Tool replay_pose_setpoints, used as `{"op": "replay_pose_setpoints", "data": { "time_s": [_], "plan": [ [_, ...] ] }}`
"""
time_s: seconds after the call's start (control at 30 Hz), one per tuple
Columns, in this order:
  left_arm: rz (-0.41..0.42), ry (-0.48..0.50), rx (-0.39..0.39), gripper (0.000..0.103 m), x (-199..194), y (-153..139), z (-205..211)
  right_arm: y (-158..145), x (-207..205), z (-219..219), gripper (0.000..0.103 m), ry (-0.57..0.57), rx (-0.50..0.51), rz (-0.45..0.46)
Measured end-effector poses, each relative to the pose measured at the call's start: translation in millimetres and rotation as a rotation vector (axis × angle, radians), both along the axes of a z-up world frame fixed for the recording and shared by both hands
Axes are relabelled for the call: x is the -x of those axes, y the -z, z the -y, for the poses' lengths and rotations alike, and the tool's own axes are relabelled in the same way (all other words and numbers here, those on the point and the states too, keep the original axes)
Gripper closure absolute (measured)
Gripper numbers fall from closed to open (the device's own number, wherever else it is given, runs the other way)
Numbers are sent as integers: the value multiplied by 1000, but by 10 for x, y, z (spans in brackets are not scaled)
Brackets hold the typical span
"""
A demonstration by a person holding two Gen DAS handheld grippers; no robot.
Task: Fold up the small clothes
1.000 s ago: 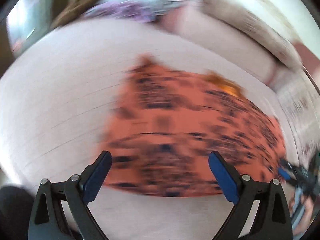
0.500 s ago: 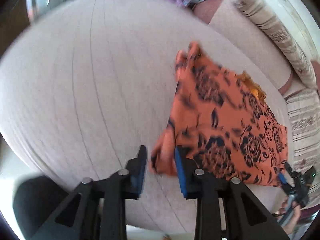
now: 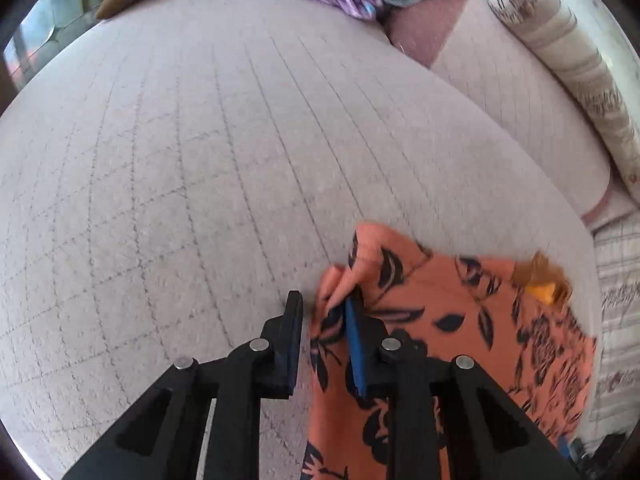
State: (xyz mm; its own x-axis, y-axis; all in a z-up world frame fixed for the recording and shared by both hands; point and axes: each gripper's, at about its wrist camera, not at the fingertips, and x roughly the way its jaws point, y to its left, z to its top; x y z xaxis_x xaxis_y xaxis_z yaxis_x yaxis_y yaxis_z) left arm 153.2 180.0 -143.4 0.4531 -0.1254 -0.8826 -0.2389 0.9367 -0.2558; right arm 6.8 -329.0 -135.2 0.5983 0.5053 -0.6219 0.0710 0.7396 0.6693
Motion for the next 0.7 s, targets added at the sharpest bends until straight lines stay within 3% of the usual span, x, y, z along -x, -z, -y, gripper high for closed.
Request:
{"op": "replay_pose_setpoints", "data": {
  "time_s": [0.13,0.27,0.37,0.4,0.43,0.6,0.67,0.7],
  "plan": [
    [21,-47,-19,79,198,-50,-82,4,-5,2,23,4,-6,-2],
    [81,-24,-117,77,478,-271,79,-56,-13,83,23,17,-78,-40],
    [132,20,-131,53,678,-422,297,-215,-98,130,23,12,-98,-13],
    [147,41,-143,39,764,-461,393,-292,-191,150,23,4,-109,4],
    [160,60,-150,31,833,-484,477,-333,-273,159,23,-4,-120,9],
    [175,199,-144,30,1043,-444,939,-185,-1055,253,23,-54,-216,-45],
    [145,224,-151,30,1101,-349,1027,-3,-1288,478,26,31,-222,-59],
    [136,232,-155,30,1133,-329,1041,161,-1345,676,27,116,-328,-73]
  ]
}}
